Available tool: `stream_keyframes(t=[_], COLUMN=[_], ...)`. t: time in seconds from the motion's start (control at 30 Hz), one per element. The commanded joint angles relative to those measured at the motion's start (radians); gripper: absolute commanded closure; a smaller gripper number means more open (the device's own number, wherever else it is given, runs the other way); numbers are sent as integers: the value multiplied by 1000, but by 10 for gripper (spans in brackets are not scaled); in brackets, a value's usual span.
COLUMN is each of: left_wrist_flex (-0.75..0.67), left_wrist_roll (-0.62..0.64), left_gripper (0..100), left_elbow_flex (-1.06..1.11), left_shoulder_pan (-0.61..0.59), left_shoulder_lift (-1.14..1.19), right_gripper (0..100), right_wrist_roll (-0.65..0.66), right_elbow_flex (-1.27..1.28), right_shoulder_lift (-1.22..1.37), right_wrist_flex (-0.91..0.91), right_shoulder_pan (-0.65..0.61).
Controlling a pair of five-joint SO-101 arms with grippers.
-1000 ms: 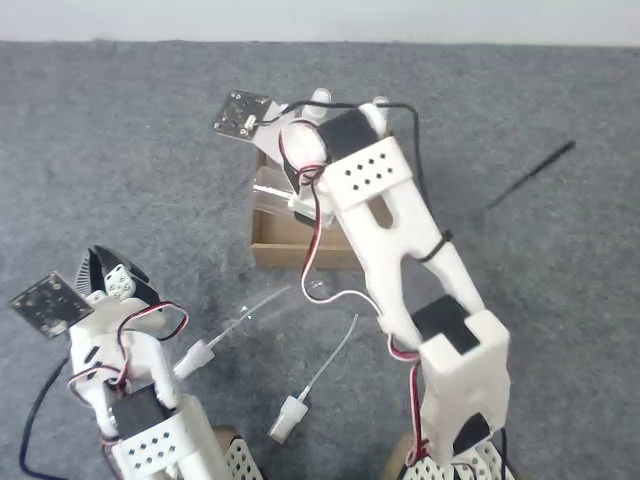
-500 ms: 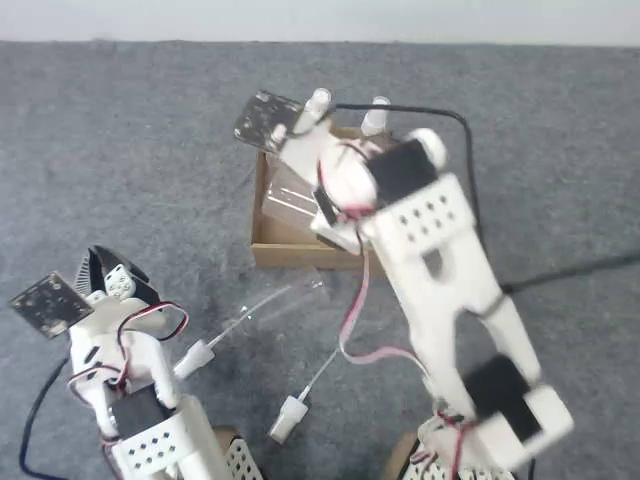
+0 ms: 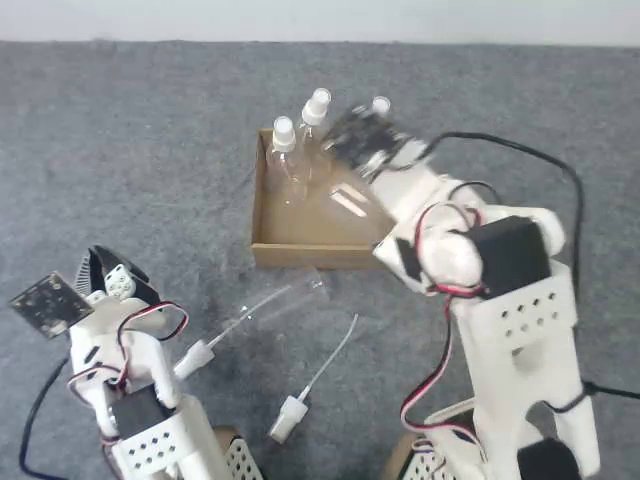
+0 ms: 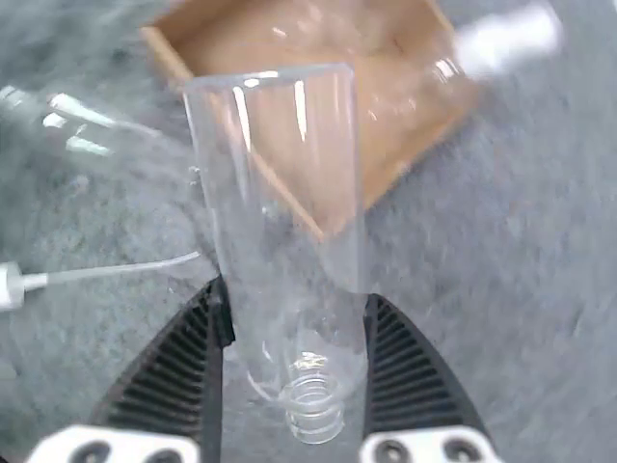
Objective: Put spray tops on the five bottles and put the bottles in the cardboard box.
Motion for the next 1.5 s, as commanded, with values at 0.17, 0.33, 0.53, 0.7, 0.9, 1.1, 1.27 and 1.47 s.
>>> stream_keyframes(t=[0.17, 0.33, 0.53, 0.7, 0.9, 1.1, 1.27, 1.47], left_wrist_flex=[3, 3, 3, 3, 3, 3, 5, 5], left_wrist_roll=[2, 2, 2, 2, 2, 2, 2, 2], left_gripper=[988, 988, 988, 988, 988, 988, 988, 988], left_elbow_flex=[-13, -13, -13, -13, -13, -13, -13, -13], left_shoulder_pan=[0, -2, -2, -2, -2, -2, -2, -2], left_shoulder_lift=[-15, -15, -15, -15, -15, -15, -15, -15], right_gripper=[988, 988, 988, 988, 988, 987, 849, 790], right_wrist_roll=[-374, -612, -870, -993, -1119, -1154, -1203, -1226], right_elbow_flex=[-8, 31, 244, 454, 623, 747, 793, 786], right_shoulder_lift=[-44, -44, -44, -44, -44, -44, -44, -56], right_wrist_flex=[38, 36, -117, -374, -590, -707, -711, -688], right_shoulder_pan=[166, 223, 277, 372, 438, 438, 437, 430])
